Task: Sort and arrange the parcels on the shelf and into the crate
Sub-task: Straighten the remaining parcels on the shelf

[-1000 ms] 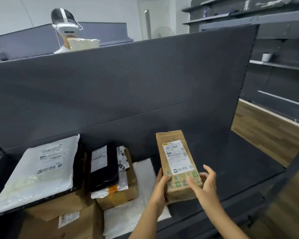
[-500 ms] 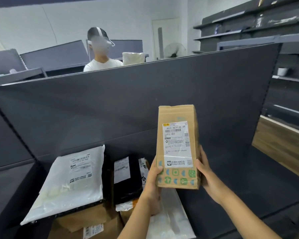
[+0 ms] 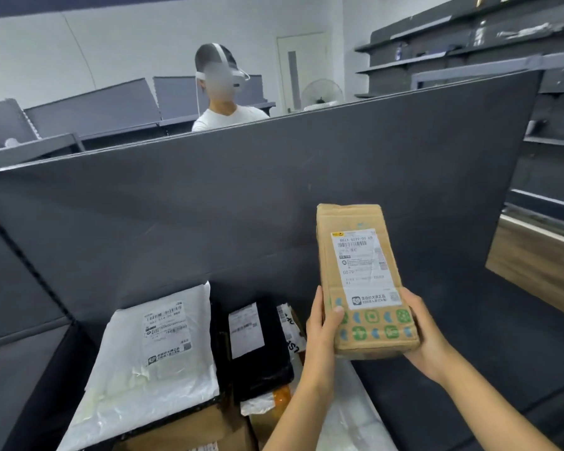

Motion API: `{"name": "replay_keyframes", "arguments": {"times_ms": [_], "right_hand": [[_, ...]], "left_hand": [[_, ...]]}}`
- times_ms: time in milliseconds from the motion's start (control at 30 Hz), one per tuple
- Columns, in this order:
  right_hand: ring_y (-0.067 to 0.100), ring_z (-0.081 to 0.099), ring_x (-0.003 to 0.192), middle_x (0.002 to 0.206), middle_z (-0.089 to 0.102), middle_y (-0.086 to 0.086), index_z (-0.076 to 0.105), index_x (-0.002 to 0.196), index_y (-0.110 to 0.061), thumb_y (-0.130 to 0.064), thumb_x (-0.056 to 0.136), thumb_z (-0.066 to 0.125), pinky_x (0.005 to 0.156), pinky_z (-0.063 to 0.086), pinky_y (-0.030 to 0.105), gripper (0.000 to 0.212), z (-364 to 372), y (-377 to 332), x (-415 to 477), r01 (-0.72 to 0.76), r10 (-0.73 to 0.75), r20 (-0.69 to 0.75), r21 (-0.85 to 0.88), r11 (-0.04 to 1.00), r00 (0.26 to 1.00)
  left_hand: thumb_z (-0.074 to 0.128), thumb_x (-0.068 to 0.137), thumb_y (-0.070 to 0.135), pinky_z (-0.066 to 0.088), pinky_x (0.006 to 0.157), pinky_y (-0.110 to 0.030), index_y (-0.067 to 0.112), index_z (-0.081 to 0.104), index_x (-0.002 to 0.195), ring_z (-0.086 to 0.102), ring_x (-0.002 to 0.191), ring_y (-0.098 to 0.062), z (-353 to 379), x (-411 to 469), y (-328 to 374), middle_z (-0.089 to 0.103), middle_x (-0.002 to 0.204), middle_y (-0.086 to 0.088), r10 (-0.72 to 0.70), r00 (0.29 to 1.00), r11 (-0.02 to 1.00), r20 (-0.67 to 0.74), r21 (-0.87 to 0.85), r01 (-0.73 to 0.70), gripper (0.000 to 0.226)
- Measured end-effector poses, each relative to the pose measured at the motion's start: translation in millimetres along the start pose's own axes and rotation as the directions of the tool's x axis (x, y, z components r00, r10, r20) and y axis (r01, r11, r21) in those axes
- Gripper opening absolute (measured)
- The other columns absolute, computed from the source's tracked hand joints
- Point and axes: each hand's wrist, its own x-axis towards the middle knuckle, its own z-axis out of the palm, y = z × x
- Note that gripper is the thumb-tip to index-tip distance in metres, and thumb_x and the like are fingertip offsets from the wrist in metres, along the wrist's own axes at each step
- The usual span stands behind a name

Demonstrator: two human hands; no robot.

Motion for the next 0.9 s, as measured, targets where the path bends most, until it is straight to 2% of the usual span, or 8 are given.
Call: {"name": "replay_keyframes", "arguments": {"times_ms": [233,333,400,467,600,700,800,900], "right_hand": [[0.026,0.06,0.117,0.129,0.062,0.008,0.064,0.122,-0.029,-0.068,0.081,0.036,0.083,0.055,0.036,0.063,-24,-1,-8,-0.078,0.085,-0.03,0.2,0.977,0.996],[0.027,0.061,0.116,0.13,0.062,0.008,0.064,0.122,-0.029,-0.068,0.08,0.037,0.08,0.055,0.035,0.064,-35,-2,-10,-0.083,0.094,-0.035,0.227,0.97,0.995],[0.026,0.061,0.116,0.129,0.062,0.008,0.064,0.122,-0.03,-0.07,0.079,0.036,0.078,0.055,0.035,0.064,-39,-2,-9,-0.093,0.105,-0.042,0.222,0.971,0.994],[0.025,0.059,0.119,0.132,0.061,0.007,0.063,0.123,-0.032,-0.071,0.081,0.034,0.084,0.054,0.036,0.064,-41,-3,-9,-0.099,0.108,-0.035,0.203,0.974,0.994],[0.024,0.053,0.126,0.136,0.057,0.003,0.056,0.129,-0.037,-0.076,0.084,0.028,0.093,0.051,0.036,0.066,-44,-8,-10,-0.099,0.099,0.006,0.122,0.988,0.995],[0.021,0.053,0.126,0.136,0.057,0.0,0.054,0.129,-0.041,-0.074,0.084,0.027,0.093,0.051,0.034,0.062,-44,-12,-7,-0.105,0.104,0.02,0.041,0.994,0.994],[0.017,0.056,0.123,0.133,0.06,-0.004,0.05,0.132,-0.042,-0.069,0.085,0.035,0.1,0.045,0.04,0.057,-48,-12,-4,-0.102,0.102,-0.001,-0.041,0.994,0.995],[0.016,0.056,0.122,0.132,0.06,-0.005,0.039,0.137,-0.038,-0.055,0.086,0.048,0.09,0.05,0.029,0.055,-46,-12,10,-0.104,0.094,-0.083,-0.127,0.986,0.992]], "left_hand": [[0.055,0.062,0.07,0.031,0.113,-0.05,0.054,0.017,0.144,0.029,0.136,-0.031,36,3,11,0.019,0.149,-0.001,-0.141,0.988,0.959,-0.065,0.24,0.153,0.092],[0.054,0.059,0.072,0.028,0.114,-0.051,0.052,0.013,0.146,0.029,0.138,-0.035,46,3,9,0.017,0.151,-0.004,-0.171,0.981,0.949,-0.093,0.251,0.189,0.099],[0.06,0.067,0.069,0.034,0.111,-0.049,0.051,0.017,0.146,0.036,0.133,-0.032,47,6,9,0.022,0.15,-0.005,-0.171,0.98,0.954,-0.102,0.233,0.191,0.092],[0.065,0.07,0.064,0.043,0.105,-0.047,0.049,0.024,0.144,0.046,0.126,-0.028,48,9,8,0.029,0.148,-0.007,-0.198,0.974,0.962,-0.109,0.17,0.215,0.086],[0.069,0.053,0.064,0.049,0.098,-0.052,0.047,0.038,0.137,0.053,0.121,-0.03,48,9,4,0.045,0.14,-0.008,-0.257,0.962,0.966,-0.088,-0.007,0.257,0.091],[0.067,0.074,0.051,0.052,0.092,-0.056,0.038,0.045,0.135,0.064,0.11,-0.032,44,13,-2,0.064,0.125,-0.008,-0.274,0.961,0.95,-0.043,-0.164,0.264,0.066],[0.059,0.081,0.044,0.054,0.086,-0.054,0.026,0.051,0.133,0.067,0.106,-0.034,40,16,-5,0.07,0.118,-0.01,-0.304,0.953,0.917,0.013,-0.269,0.296,0.056],[0.063,0.069,0.04,0.053,0.086,-0.051,0.016,0.057,0.128,0.066,0.106,-0.037,35,19,-10,0.069,0.116,-0.016,-0.322,0.947,0.881,0.006,-0.364,0.302,0.064]]}}
